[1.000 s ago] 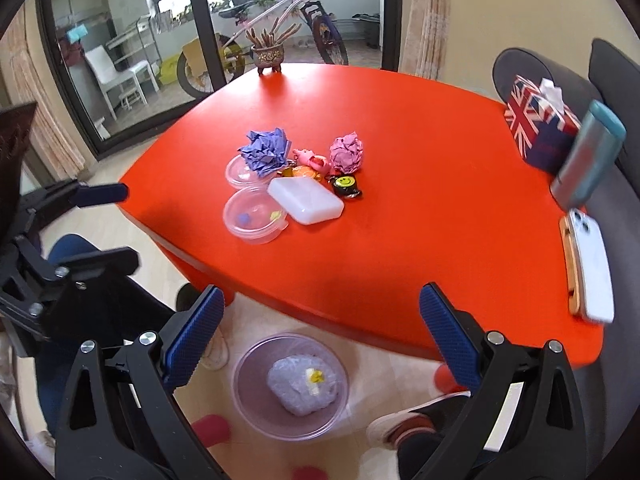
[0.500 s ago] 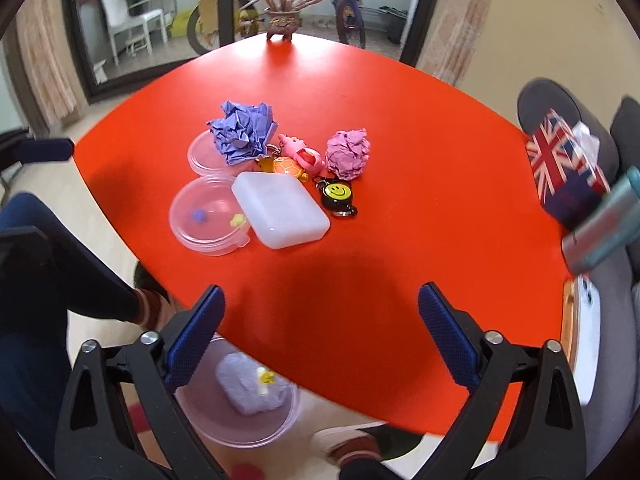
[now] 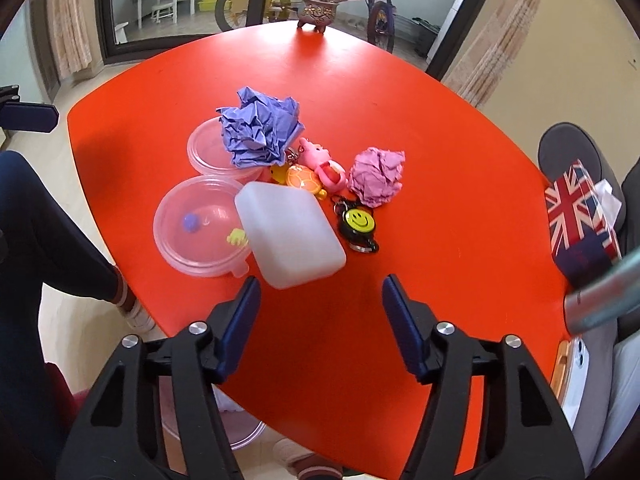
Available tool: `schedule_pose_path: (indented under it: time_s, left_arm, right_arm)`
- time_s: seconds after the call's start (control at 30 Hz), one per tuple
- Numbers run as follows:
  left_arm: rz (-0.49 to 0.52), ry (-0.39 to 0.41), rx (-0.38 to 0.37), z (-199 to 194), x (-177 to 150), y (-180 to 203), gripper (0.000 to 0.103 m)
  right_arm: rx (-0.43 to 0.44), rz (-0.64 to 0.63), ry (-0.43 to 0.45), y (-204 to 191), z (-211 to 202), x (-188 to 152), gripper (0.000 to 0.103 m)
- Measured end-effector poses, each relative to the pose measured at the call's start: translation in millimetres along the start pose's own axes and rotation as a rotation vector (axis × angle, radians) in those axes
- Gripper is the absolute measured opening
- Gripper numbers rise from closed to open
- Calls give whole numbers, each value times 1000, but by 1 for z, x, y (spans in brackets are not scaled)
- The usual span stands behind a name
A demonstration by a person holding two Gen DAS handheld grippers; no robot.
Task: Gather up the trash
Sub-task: 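Move the right gripper to the white plastic box and grasp it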
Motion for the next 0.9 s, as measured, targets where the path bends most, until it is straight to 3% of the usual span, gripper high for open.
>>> schedule_pose_path:
  time_s: [0.17,0.3,0.43,0.77,0.9]
  left_arm:
    - [-11,-7,-3,3,-2,-2,95]
    - [-15,-13,-7,5,-4,-2,95]
    - [-16,-15,-11,5,-5,-1,95]
    - [-14,-20,-15,10,-3,-1,95]
    - [-7,-19,-18,12,1,1,95]
  right_arm:
    - [15,-30,12,-4,1,2,56]
    - [19,-28,20,-3,1,4,42]
    - [19,-28,41,-2,-5,6,36]
    - [35,26,65,10,-10,12,12]
    - [49,64,75,15,-14,12,7]
Point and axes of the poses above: each gripper's, at about its wrist camera, not at the fingertips, and z roughly the way its jaws point, y to its right, x to its top, the point moved 2 cm from there along z, roughly the way its jaws point, and after that the axes turned 6 degrees about z, right-handed, at the moved point
